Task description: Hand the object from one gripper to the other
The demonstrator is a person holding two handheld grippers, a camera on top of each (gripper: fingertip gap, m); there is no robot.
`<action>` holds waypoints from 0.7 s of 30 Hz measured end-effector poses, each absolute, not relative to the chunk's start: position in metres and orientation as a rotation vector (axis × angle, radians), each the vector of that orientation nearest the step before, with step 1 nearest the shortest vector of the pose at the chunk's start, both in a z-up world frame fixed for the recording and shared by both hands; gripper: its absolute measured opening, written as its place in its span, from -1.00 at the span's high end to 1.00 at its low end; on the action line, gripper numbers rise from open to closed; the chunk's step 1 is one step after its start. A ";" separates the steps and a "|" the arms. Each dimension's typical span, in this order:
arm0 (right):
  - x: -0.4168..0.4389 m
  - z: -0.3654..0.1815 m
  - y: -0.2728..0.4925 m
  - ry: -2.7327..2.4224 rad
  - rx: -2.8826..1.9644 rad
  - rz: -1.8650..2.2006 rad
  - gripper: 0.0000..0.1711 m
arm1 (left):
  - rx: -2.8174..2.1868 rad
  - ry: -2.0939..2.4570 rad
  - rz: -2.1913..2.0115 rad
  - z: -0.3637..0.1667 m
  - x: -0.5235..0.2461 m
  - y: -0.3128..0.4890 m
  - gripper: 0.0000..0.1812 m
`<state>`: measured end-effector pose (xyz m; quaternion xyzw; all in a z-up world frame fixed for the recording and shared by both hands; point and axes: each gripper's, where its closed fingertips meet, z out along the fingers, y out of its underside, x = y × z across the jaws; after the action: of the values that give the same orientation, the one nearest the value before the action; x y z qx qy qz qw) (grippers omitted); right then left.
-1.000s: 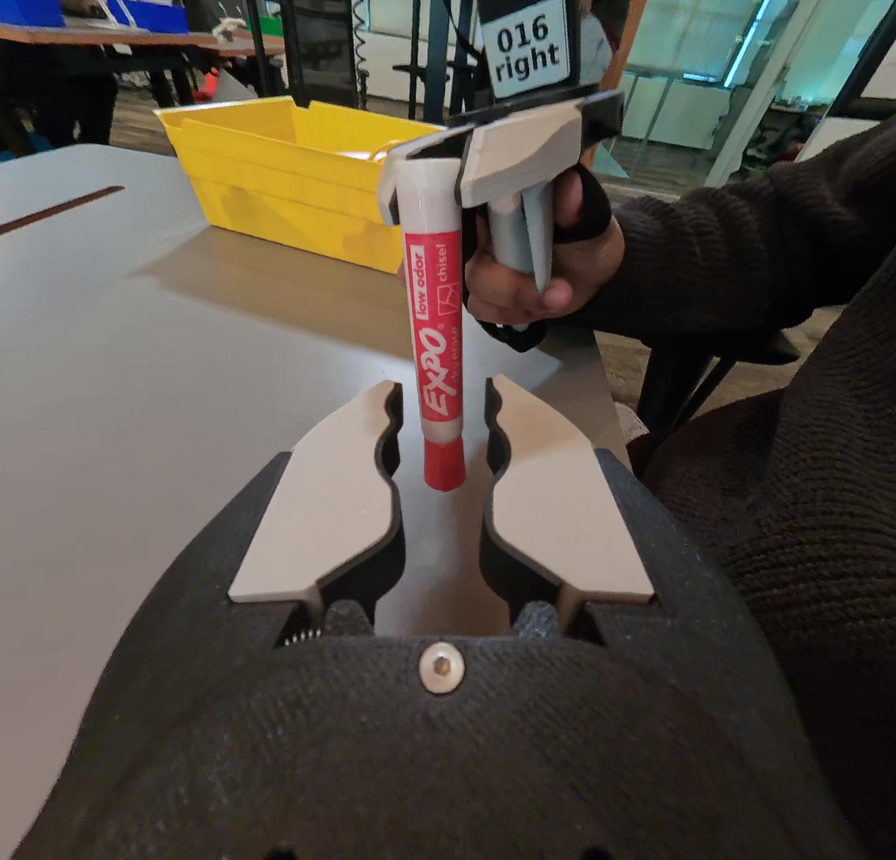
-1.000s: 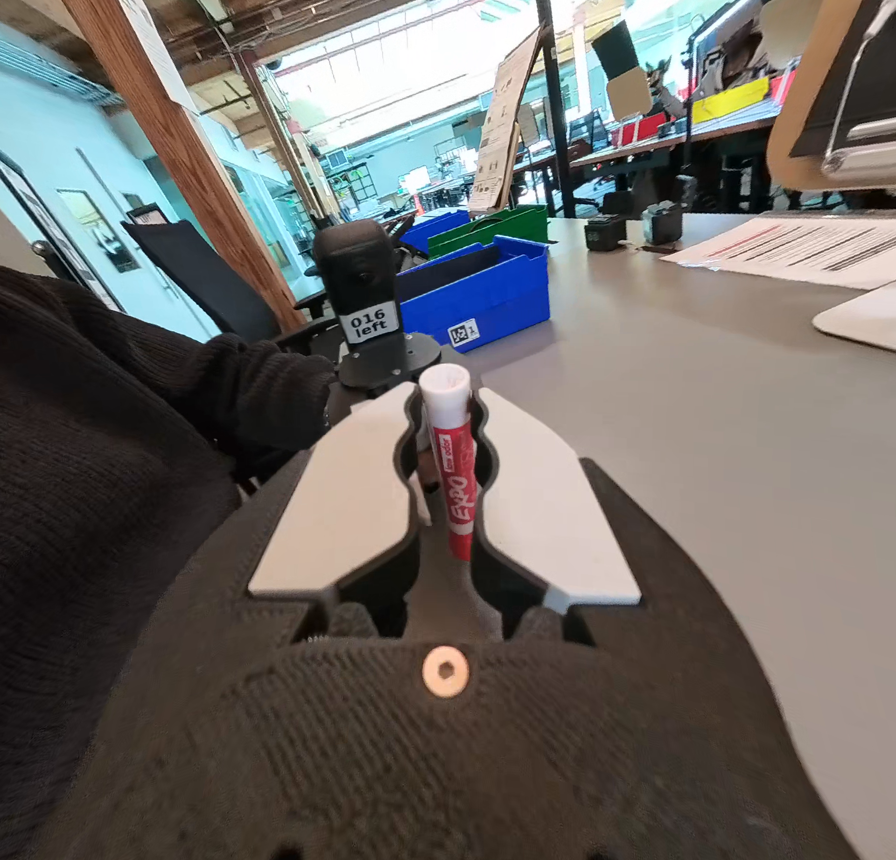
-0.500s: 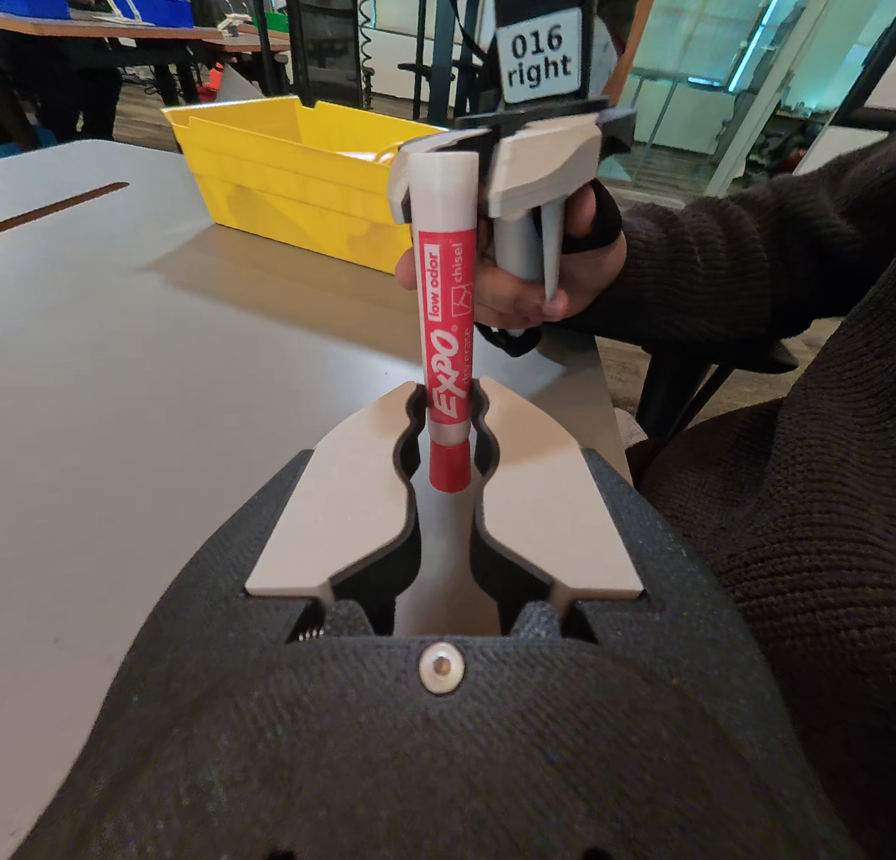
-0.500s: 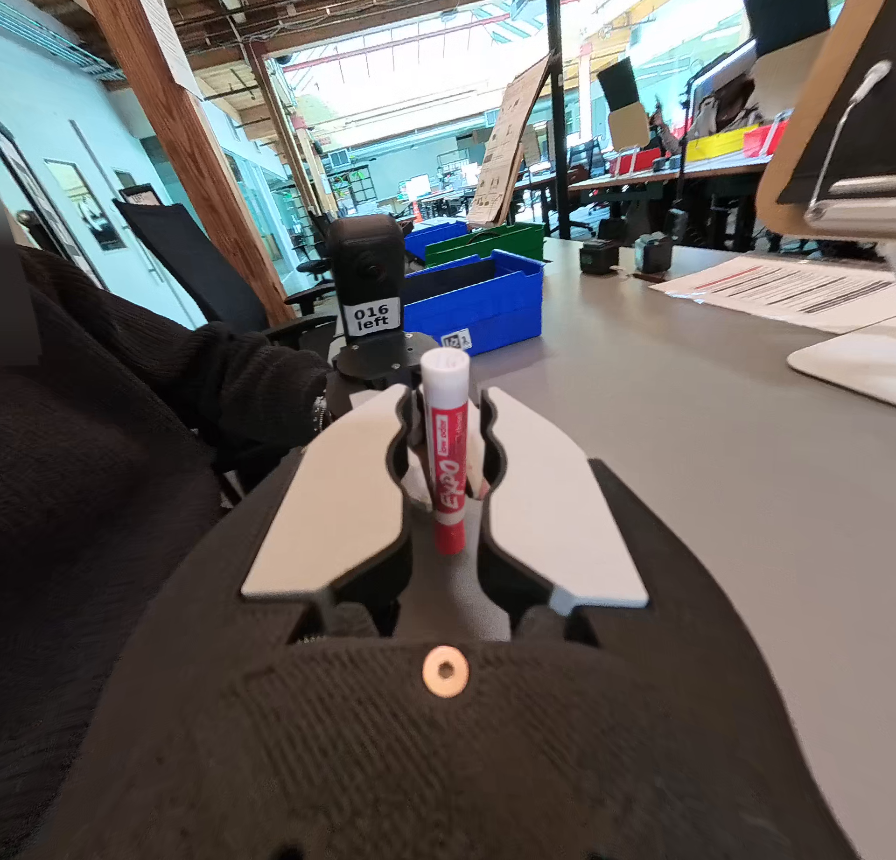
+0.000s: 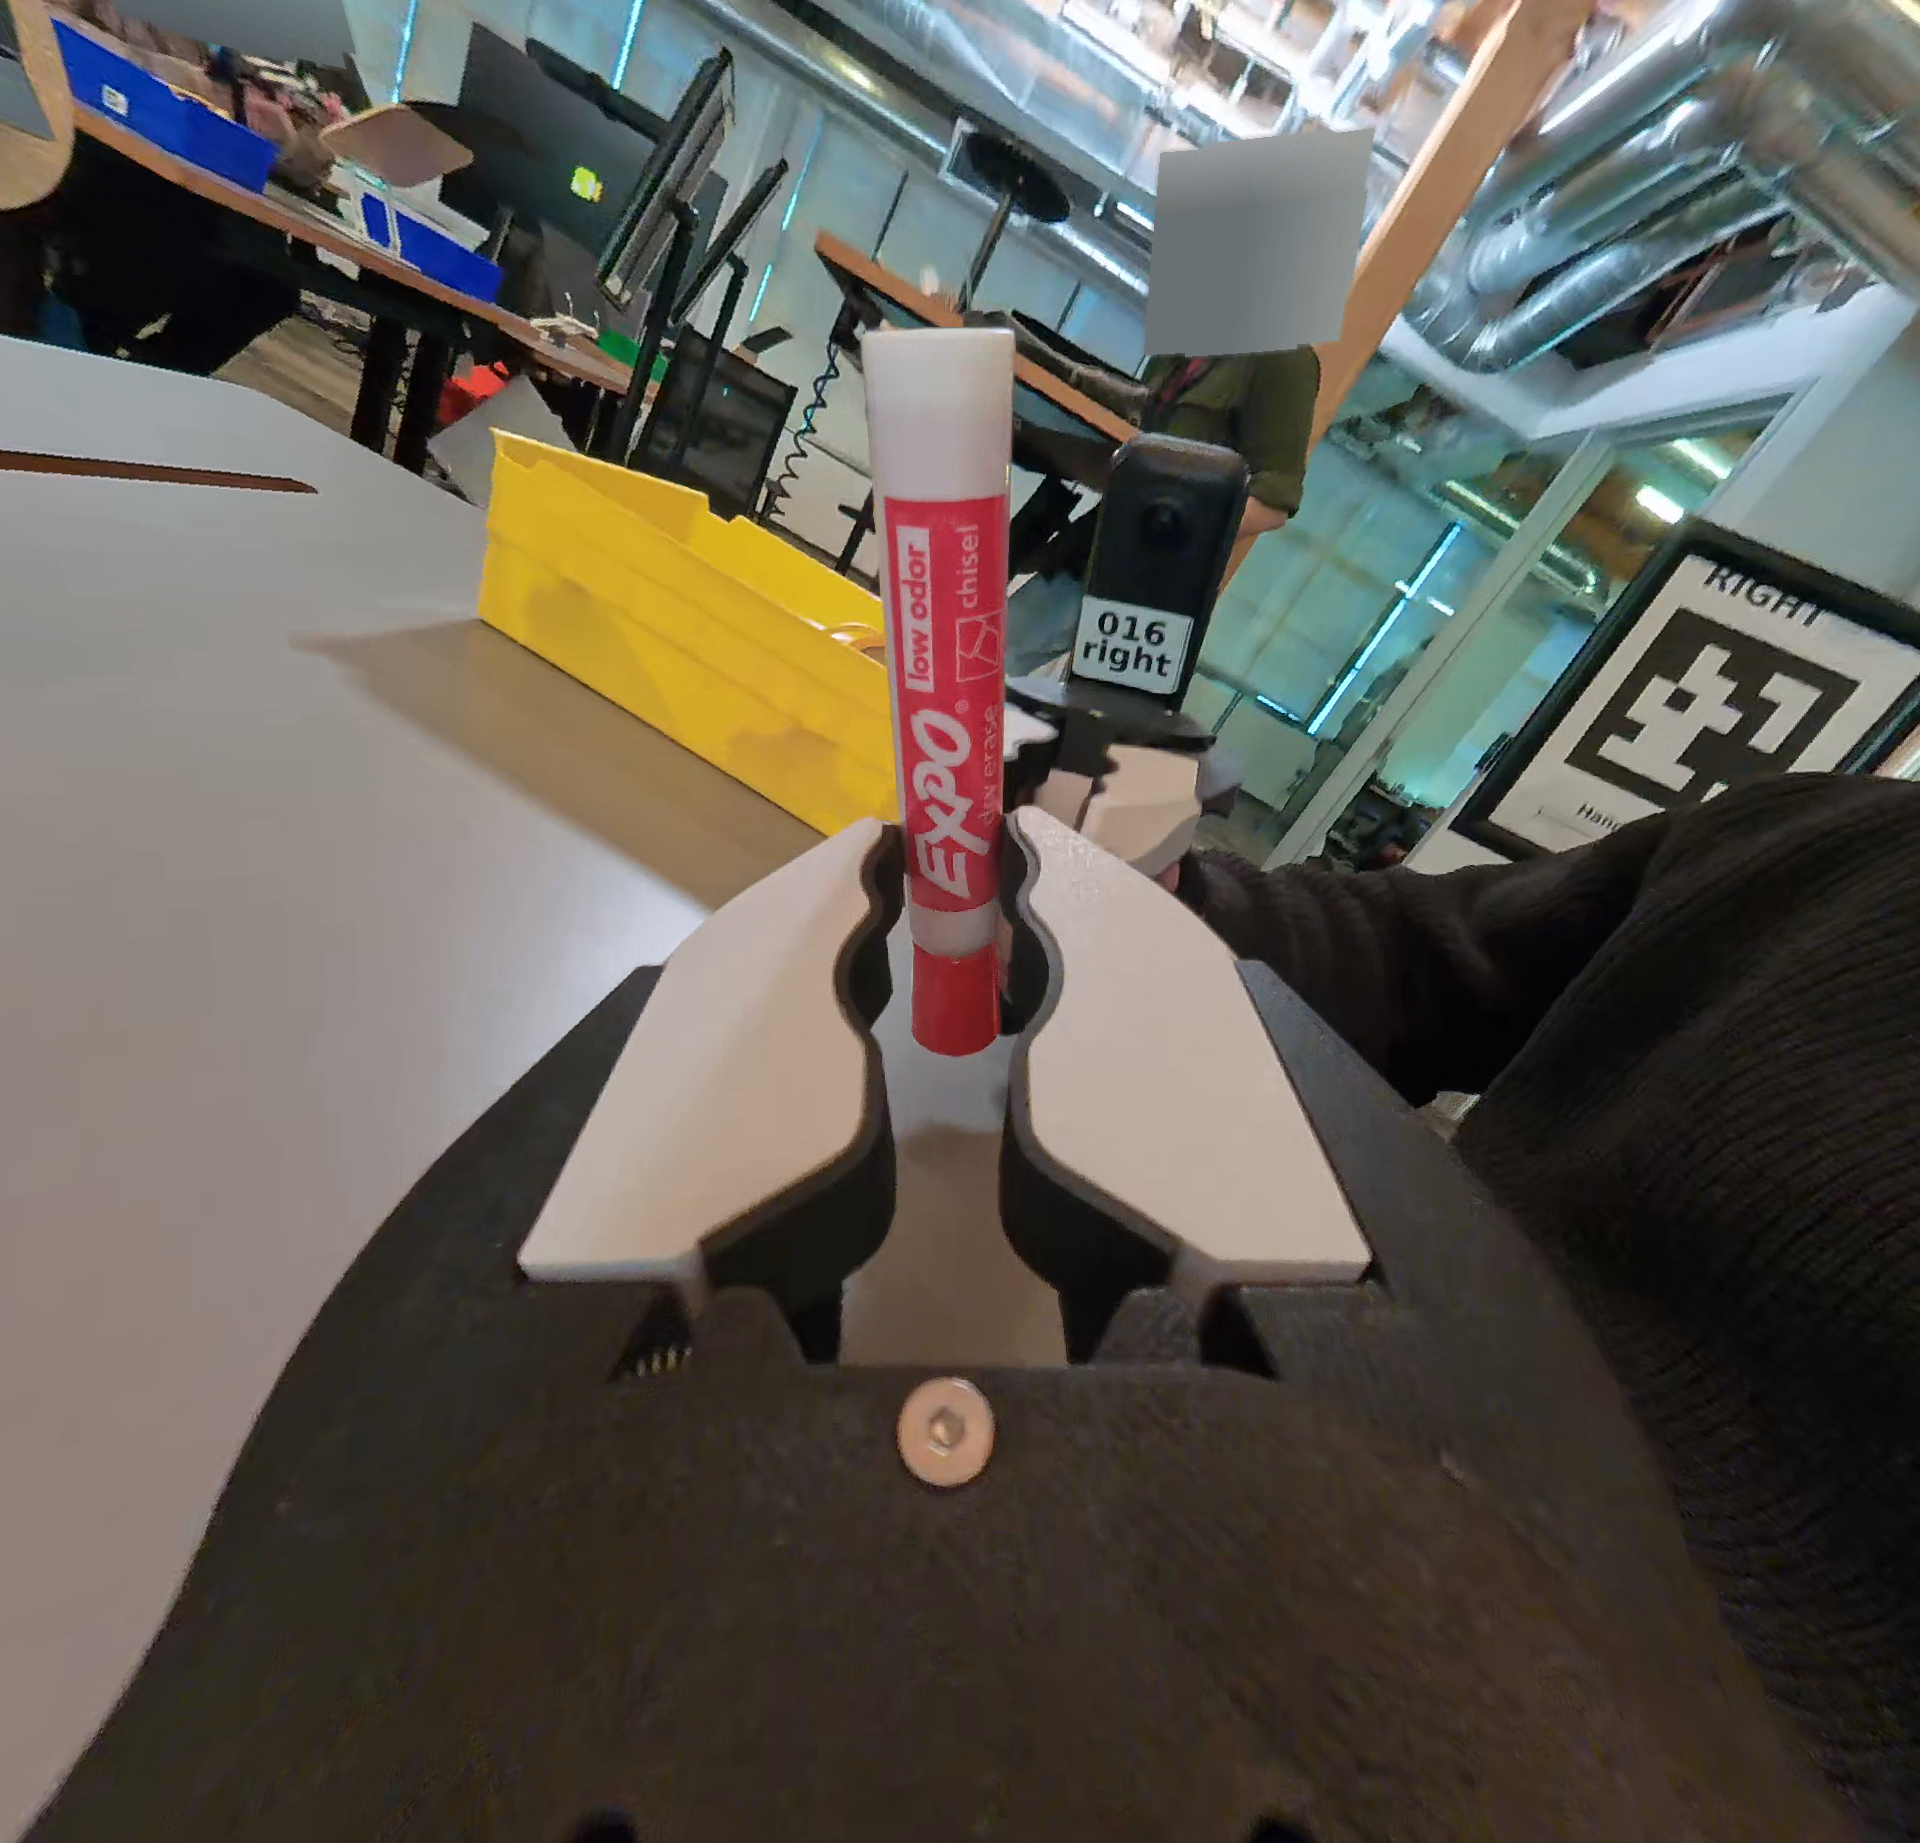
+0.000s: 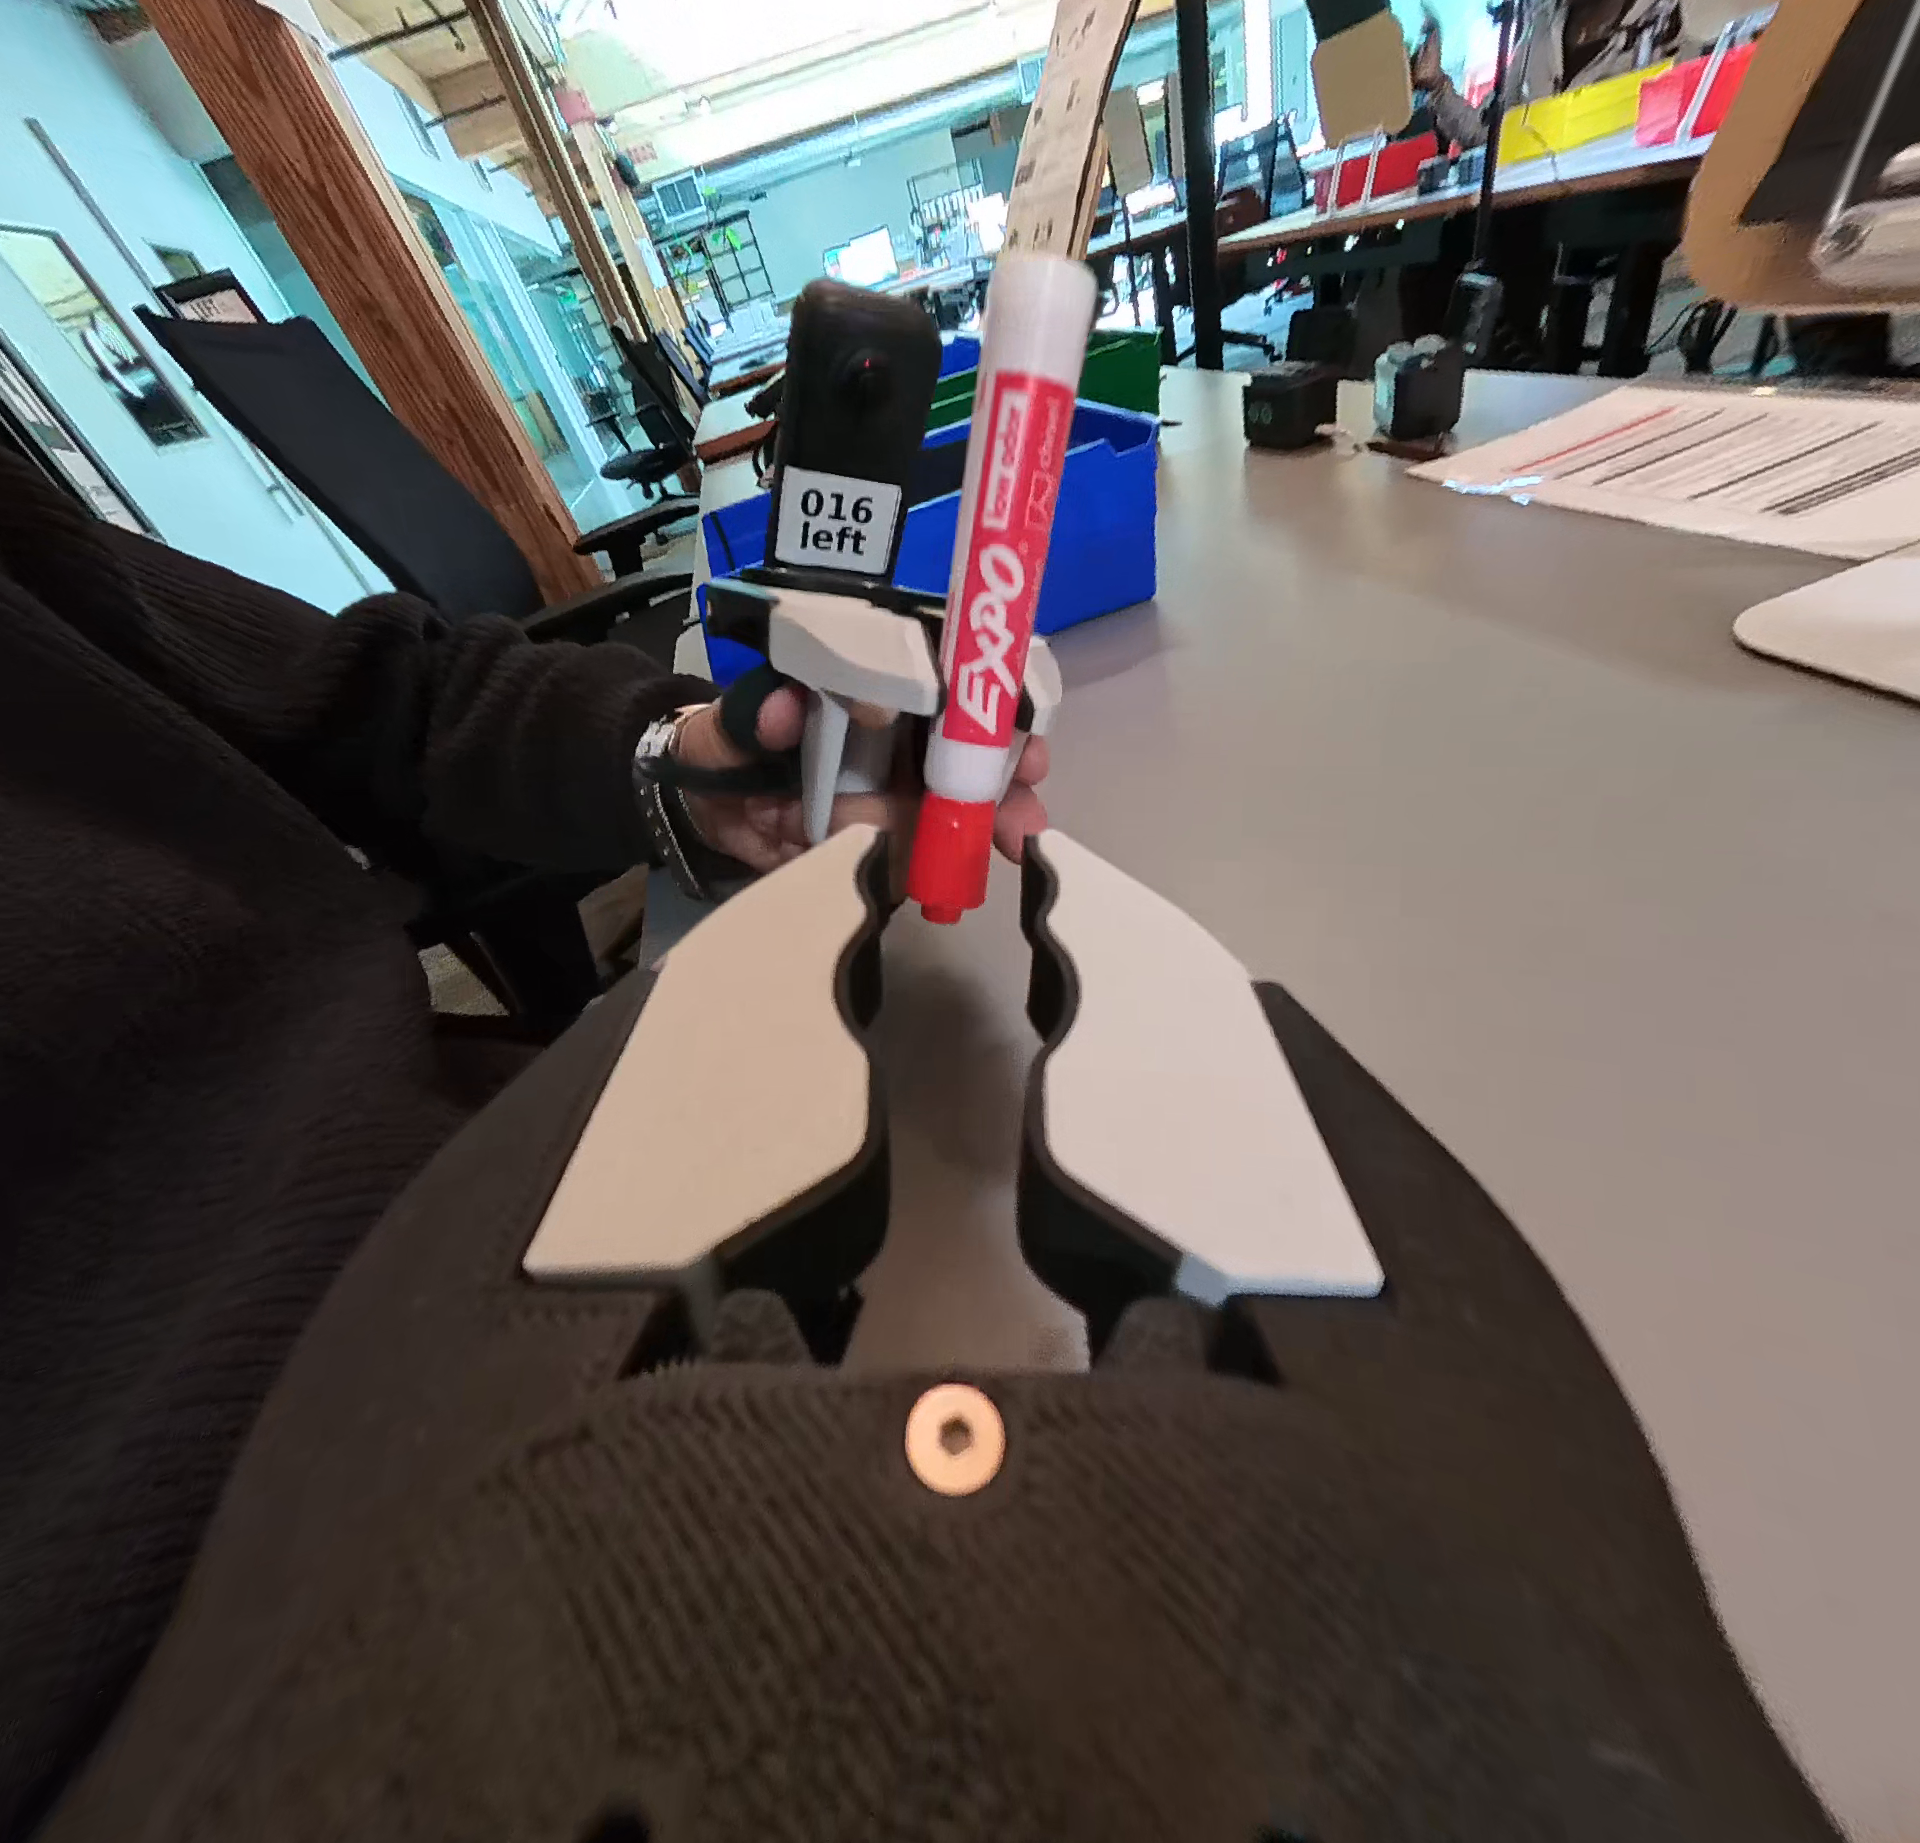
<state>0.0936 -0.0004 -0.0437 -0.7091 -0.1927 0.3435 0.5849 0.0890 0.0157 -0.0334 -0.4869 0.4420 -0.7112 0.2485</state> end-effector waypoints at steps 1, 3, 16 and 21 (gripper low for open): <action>0.091 -0.047 0.000 -0.452 -1.667 0.806 0.72 | -1.323 1.201 -1.951 -0.032 0.089 0.014 0.79; 0.087 -0.051 0.000 -0.459 -1.686 0.814 0.71 | -1.312 1.192 -1.974 -0.030 0.088 0.011 0.79; 0.070 -0.057 -0.003 -0.483 -1.710 0.883 0.78 | -1.281 1.209 -1.977 -0.026 0.088 -0.002 0.79; 0.072 -0.054 -0.002 -0.477 -1.703 0.857 0.79 | -1.276 1.201 -1.985 -0.023 0.087 -0.001 0.79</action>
<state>0.0722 -0.0022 -0.0537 -0.7208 -0.2020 0.3630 0.5549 0.0867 -0.0011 -0.0230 -0.4672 0.4398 -0.7270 0.2444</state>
